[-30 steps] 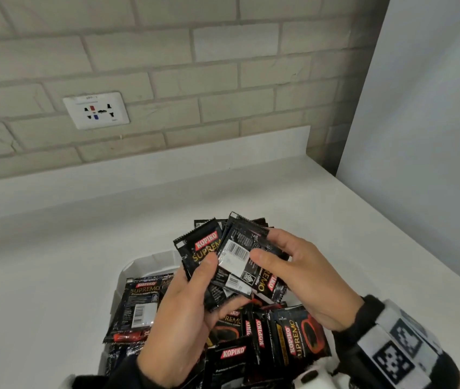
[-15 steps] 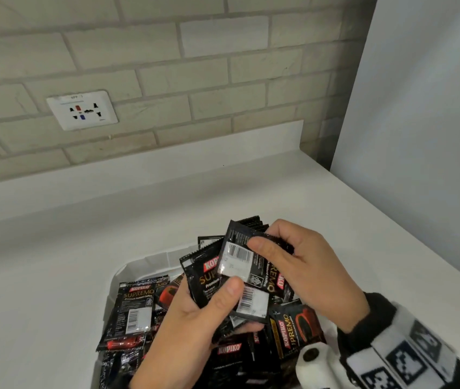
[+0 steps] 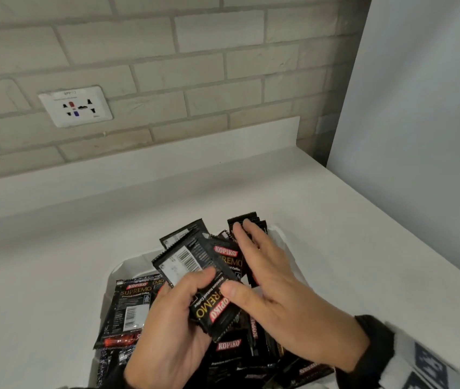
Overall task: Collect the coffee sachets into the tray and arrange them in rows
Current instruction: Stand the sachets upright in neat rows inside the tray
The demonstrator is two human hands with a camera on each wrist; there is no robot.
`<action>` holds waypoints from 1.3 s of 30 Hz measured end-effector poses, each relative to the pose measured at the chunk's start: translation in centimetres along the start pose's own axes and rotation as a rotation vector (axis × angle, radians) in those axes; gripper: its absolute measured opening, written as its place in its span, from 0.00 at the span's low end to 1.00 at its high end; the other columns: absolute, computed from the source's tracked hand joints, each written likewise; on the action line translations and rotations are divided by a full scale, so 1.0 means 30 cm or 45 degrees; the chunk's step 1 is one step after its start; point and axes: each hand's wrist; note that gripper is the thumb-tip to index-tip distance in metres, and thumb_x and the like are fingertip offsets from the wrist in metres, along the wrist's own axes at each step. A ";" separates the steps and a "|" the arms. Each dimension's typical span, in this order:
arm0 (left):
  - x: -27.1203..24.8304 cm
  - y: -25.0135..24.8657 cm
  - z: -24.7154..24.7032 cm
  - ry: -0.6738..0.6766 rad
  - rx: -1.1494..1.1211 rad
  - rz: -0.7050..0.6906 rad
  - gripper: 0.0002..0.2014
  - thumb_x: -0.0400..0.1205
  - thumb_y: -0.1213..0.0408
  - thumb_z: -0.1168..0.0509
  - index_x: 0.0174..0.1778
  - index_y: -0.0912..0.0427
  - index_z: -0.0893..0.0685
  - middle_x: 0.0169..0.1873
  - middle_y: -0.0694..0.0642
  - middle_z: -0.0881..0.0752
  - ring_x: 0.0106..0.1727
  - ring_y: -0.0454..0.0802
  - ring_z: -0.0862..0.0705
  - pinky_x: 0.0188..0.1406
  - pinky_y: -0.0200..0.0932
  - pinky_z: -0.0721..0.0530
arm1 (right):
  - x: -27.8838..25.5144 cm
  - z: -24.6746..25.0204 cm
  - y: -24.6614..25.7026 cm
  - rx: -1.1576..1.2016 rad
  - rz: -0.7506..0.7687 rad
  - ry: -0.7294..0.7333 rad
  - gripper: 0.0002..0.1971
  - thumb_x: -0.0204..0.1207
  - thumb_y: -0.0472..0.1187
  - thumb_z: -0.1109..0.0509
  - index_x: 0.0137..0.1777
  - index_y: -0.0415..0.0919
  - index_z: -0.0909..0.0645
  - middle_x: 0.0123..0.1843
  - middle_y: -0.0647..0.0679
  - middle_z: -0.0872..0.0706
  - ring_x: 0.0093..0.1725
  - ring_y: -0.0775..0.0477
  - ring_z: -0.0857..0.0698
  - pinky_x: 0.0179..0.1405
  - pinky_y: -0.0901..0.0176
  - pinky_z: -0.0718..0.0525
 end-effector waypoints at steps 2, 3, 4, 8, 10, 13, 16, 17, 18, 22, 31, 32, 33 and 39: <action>0.006 -0.001 0.004 0.002 -0.022 0.067 0.21 0.63 0.71 0.36 0.49 0.80 0.17 0.49 0.79 0.16 0.40 0.65 0.15 0.36 0.56 0.13 | -0.005 -0.007 -0.005 -0.068 0.015 0.036 0.36 0.76 0.63 0.52 0.67 0.66 0.79 0.66 0.78 0.80 0.57 0.82 0.83 0.59 0.81 0.75; 0.004 -0.001 0.000 0.035 -0.039 0.099 0.18 0.63 0.71 0.36 0.44 0.79 0.14 0.47 0.79 0.16 0.40 0.65 0.16 0.36 0.53 0.12 | -0.005 -0.015 -0.009 -0.077 0.022 0.055 0.36 0.78 0.61 0.51 0.65 0.64 0.81 0.69 0.74 0.80 0.62 0.79 0.82 0.57 0.83 0.78; 0.001 -0.001 -0.006 0.073 -0.056 0.128 0.15 0.64 0.71 0.37 0.39 0.78 0.12 0.44 0.77 0.15 0.38 0.63 0.15 0.33 0.51 0.12 | -0.005 -0.022 -0.012 -0.051 0.026 0.077 0.37 0.79 0.60 0.51 0.64 0.62 0.83 0.71 0.71 0.80 0.67 0.76 0.80 0.58 0.84 0.78; -0.003 0.014 0.004 0.135 -0.023 0.210 0.17 0.63 0.72 0.34 0.45 0.77 0.13 0.45 0.77 0.14 0.35 0.63 0.12 0.36 0.56 0.12 | 0.003 -0.022 -0.032 0.082 0.075 0.094 0.37 0.81 0.56 0.49 0.65 0.64 0.81 0.78 0.67 0.74 0.71 0.78 0.73 0.61 0.89 0.72; -0.004 0.021 0.004 0.090 0.048 0.174 0.20 0.65 0.73 0.34 0.53 0.76 0.17 0.46 0.77 0.14 0.37 0.65 0.12 0.34 0.56 0.10 | 0.012 -0.013 -0.037 0.184 0.091 0.059 0.39 0.79 0.60 0.46 0.69 0.67 0.79 0.80 0.69 0.68 0.75 0.75 0.69 0.73 0.78 0.69; -0.006 0.027 -0.010 0.031 0.144 0.014 0.16 0.64 0.76 0.35 0.48 0.73 0.16 0.39 0.72 0.11 0.34 0.62 0.10 0.27 0.49 0.12 | 0.018 0.018 -0.018 0.385 0.071 -0.143 0.38 0.69 0.64 0.35 0.70 0.81 0.58 0.79 0.71 0.47 0.78 0.65 0.44 0.77 0.54 0.36; 0.001 0.030 -0.012 -0.051 0.278 -0.115 0.12 0.61 0.77 0.33 0.39 0.68 0.13 0.33 0.64 0.10 0.31 0.54 0.10 0.22 0.40 0.15 | 0.006 0.031 -0.011 0.292 0.001 -0.297 0.33 0.59 0.60 0.23 0.56 0.78 0.42 0.60 0.75 0.33 0.60 0.69 0.28 0.56 0.70 0.23; 0.005 0.033 -0.009 -0.061 0.291 -0.131 0.12 0.61 0.77 0.33 0.39 0.68 0.12 0.34 0.64 0.10 0.31 0.54 0.10 0.23 0.40 0.14 | 0.005 0.024 -0.018 0.281 -0.014 -0.281 0.32 0.58 0.56 0.21 0.55 0.75 0.39 0.58 0.70 0.29 0.56 0.66 0.23 0.53 0.67 0.19; 0.007 0.035 -0.010 -0.061 0.283 -0.132 0.12 0.61 0.78 0.33 0.39 0.69 0.11 0.36 0.65 0.10 0.33 0.55 0.10 0.24 0.42 0.13 | 0.004 0.014 -0.027 0.293 -0.028 -0.254 0.32 0.59 0.53 0.20 0.56 0.72 0.37 0.55 0.64 0.25 0.53 0.61 0.20 0.52 0.62 0.17; 0.000 0.037 -0.017 -0.072 0.243 -0.120 0.11 0.61 0.72 0.32 0.39 0.65 0.10 0.39 0.66 0.09 0.35 0.56 0.10 0.27 0.47 0.11 | 0.005 0.003 -0.046 0.545 -0.098 -0.221 0.28 0.64 0.39 0.21 0.55 0.65 0.33 0.50 0.51 0.17 0.39 0.58 0.13 0.33 0.63 0.15; -0.002 0.014 0.007 -0.133 0.099 -0.037 0.13 0.64 0.66 0.32 0.37 0.74 0.11 0.39 0.71 0.11 0.31 0.58 0.11 0.28 0.52 0.11 | -0.012 0.086 -0.083 0.612 -0.089 -0.424 0.10 0.68 0.33 0.25 0.39 0.51 0.18 0.31 0.61 0.13 0.21 0.65 0.22 0.24 0.76 0.26; -0.003 0.011 0.009 -0.130 0.086 -0.013 0.13 0.65 0.66 0.32 0.37 0.74 0.11 0.40 0.73 0.11 0.31 0.59 0.11 0.29 0.52 0.12 | -0.014 0.103 -0.092 0.609 -0.055 -0.506 0.10 0.67 0.33 0.24 0.36 0.50 0.17 0.27 0.62 0.15 0.21 0.63 0.24 0.23 0.77 0.28; -0.002 0.008 0.014 -0.132 0.078 0.011 0.14 0.66 0.66 0.32 0.39 0.74 0.12 0.41 0.74 0.12 0.32 0.60 0.11 0.30 0.53 0.12 | -0.015 0.122 -0.098 0.620 0.000 -0.604 0.10 0.66 0.32 0.24 0.33 0.49 0.17 0.25 0.62 0.16 0.21 0.61 0.25 0.22 0.76 0.29; 0.001 -0.006 0.006 -0.051 0.065 0.167 0.12 0.62 0.61 0.30 0.30 0.69 0.09 0.41 0.71 0.11 0.35 0.61 0.10 0.34 0.57 0.13 | -0.025 0.144 -0.116 0.344 0.540 -0.650 0.10 0.63 0.36 0.35 0.36 0.48 0.14 0.46 0.56 0.17 0.48 0.60 0.17 0.43 0.73 0.19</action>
Point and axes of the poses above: each hand's wrist, its own x-axis towards the middle knuckle, its own z-axis out of the back of the hand, y = z × x
